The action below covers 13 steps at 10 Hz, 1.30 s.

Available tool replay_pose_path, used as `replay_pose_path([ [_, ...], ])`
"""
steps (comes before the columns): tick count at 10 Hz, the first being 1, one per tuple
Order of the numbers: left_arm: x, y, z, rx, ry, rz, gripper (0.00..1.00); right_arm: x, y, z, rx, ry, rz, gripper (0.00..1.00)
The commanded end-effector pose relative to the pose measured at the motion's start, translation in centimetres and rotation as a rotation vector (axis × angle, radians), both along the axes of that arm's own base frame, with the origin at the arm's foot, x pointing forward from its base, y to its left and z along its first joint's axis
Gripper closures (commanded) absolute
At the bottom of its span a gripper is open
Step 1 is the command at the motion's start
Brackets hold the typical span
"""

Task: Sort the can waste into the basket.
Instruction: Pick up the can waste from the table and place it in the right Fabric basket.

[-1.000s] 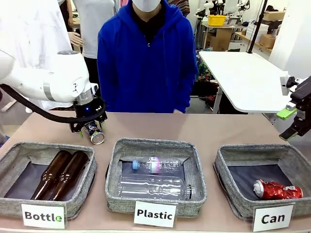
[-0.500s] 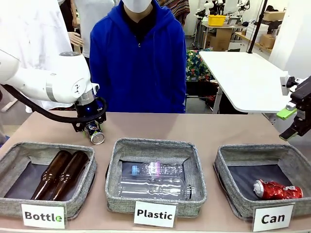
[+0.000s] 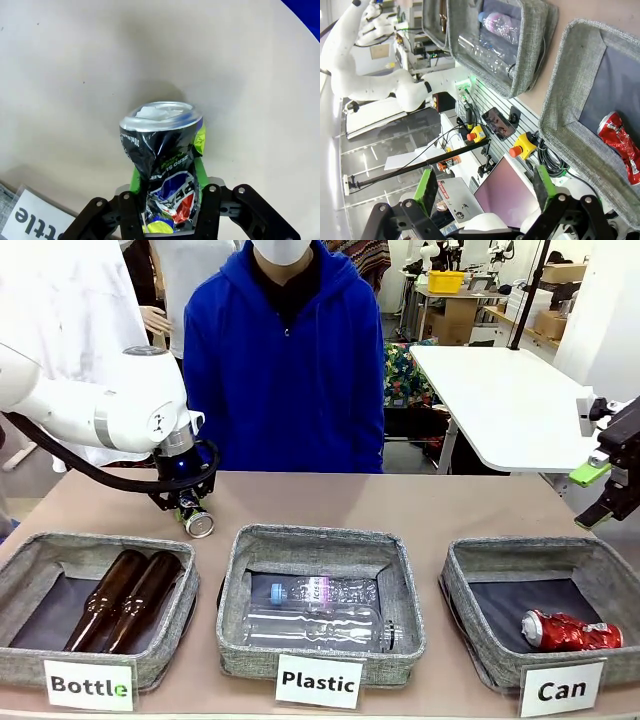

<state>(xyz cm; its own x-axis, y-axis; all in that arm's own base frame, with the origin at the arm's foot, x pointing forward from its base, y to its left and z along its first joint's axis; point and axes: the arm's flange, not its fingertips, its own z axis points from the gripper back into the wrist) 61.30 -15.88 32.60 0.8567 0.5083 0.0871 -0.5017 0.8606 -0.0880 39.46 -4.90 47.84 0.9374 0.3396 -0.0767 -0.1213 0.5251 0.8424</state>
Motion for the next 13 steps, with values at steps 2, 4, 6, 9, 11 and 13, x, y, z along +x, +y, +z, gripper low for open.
replay_pose_path([
  [2, -1.4, 1.4, 2.6, -0.008, -0.048, -0.046, 1.0, 0.0, -0.2, 0.0, -0.006, -0.023, 0.006, 0.0],
  [4, -5.3, 4.7, 9.0, -0.085, -0.121, -0.226, 1.0, 0.0, -0.2, 0.0, -0.006, -0.023, 0.006, 0.0],
  [6, -10.5, 7.0, 14.4, -0.139, -0.19, -0.43, 0.7, 0.0, -0.2, 0.0, -0.006, -0.023, 0.006, 0.0],
  [9, -18.8, 8.4, 16.7, -0.226, -0.109, -1.186, 0.7, 0.0, -0.2, 0.0, -0.006, -0.023, 0.006, 0.0],
  [11, -22.6, 8.3, 16.0, -0.171, -0.133, -1.602, 0.7, 0.0, -0.2, 0.0, -0.006, -0.023, 0.006, 0.0],
  [13, -24.5, 7.6, 15.5, -0.064, -0.322, -1.704, 0.7, 0.0, -0.2, 0.0, -0.006, -0.023, 0.006, 0.0],
])
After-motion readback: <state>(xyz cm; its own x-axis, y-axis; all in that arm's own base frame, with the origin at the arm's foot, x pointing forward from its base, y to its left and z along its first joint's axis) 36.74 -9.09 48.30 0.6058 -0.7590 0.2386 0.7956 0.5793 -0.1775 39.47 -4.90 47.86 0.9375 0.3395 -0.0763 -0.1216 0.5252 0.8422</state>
